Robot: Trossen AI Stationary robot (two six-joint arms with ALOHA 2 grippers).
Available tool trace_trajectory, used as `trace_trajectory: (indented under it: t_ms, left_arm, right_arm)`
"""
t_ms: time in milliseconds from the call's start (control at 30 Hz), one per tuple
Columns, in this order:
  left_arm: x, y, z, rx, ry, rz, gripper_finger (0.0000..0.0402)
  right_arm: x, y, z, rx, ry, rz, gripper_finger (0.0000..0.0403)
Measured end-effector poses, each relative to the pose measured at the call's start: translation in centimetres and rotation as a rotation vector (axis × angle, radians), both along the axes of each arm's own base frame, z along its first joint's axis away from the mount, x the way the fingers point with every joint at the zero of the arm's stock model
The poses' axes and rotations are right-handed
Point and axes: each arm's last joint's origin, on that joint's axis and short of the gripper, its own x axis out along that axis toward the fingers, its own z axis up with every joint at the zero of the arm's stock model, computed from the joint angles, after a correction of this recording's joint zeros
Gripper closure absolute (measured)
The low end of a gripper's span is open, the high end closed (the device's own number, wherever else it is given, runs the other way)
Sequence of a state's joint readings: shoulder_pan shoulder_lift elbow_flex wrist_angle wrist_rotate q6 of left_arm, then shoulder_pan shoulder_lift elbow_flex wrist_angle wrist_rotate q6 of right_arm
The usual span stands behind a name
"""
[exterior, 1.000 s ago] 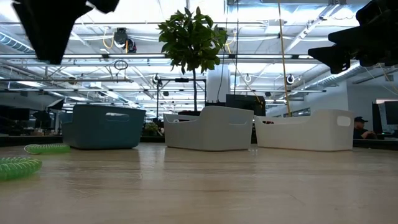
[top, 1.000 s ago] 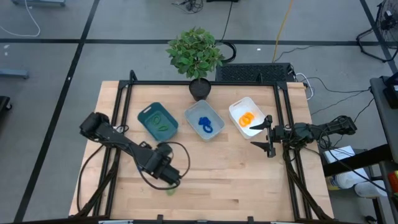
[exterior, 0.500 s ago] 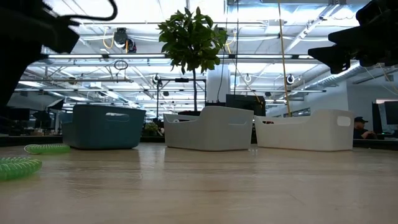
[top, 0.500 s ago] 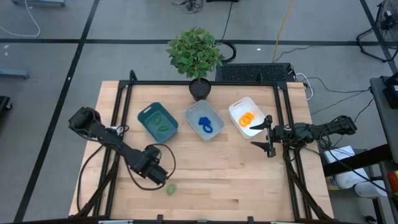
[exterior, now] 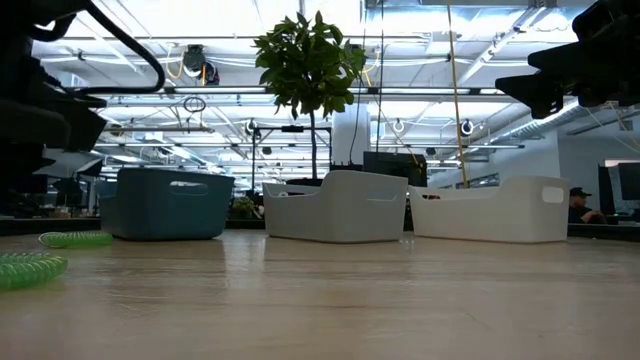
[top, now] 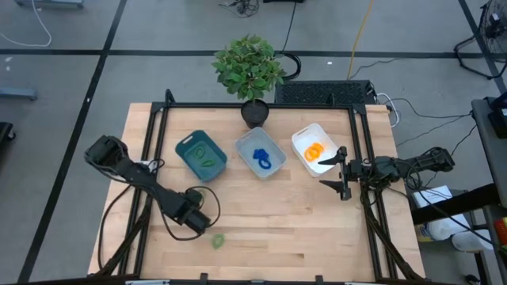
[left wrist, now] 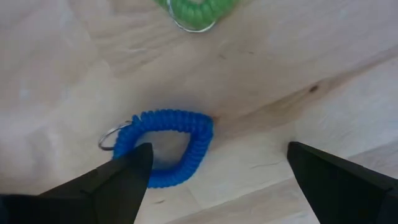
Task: Sort spring keychains
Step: Put the blue spring keychain into the gray bin
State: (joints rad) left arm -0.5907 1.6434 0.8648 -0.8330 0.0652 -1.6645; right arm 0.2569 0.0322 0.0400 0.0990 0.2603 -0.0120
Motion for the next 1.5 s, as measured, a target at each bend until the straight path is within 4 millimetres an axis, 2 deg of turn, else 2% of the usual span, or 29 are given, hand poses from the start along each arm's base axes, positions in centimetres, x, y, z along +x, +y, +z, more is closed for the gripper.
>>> trace_trajectory:
  t_ms: [133, 267, 733, 933, 1167, 1300, 1400, 1500]
  left_arm:
    - [-0.1, 0.1, -0.9, -0.027, -0.038, -0.003, 0.0019]
    - [0.0, 0.0, -0.9, -0.04, -0.049, -0.008, 0.0052]
    - [0.2, -0.1, -1.0, -0.083, -0.045, -0.005, 0.0283]
    - [0.0, 0.0, -0.1, -0.098, -0.083, -0.017, 0.0382]
    - [0.0, 0.2, 1.8, -0.104, -0.176, -0.065, 0.0395]
    - [0.1, 0.2, 3.6, -0.106, -0.25, -0.125, 0.0396]
    - [0.3, 0.2, 4.9, -0.1, -0.3, -0.204, 0.0397]
    - [0.8, -0.2, 6.1, -0.107, -0.345, -0.357, 0.0397]
  right_arm:
    - [0.0, 0.0, 0.0, 0.0, 0.0, 0.0, 0.0105]
    - [0.0, 0.0, 0.0, 0.0, 0.0, 0.0, 0.0105]
    - [0.0, 0.0, 0.0, 0.0, 0.0, 0.001, 0.0105]
    - [0.0, 0.0, 0.0, 0.0, 0.0, 0.0, 0.0105]
    - [0.0, 0.0, 0.0, 0.0, -0.001, 0.0, 0.0105]
    - [0.0, 0.0, 0.0, 0.0, -0.001, 0.0, 0.0105]
    - [0.0, 0.0, 0.0, 0.0, -0.001, 0.0, 0.0105]
    - [0.0, 0.0, 0.0, 0.0, -0.001, 0.0, 0.0105]
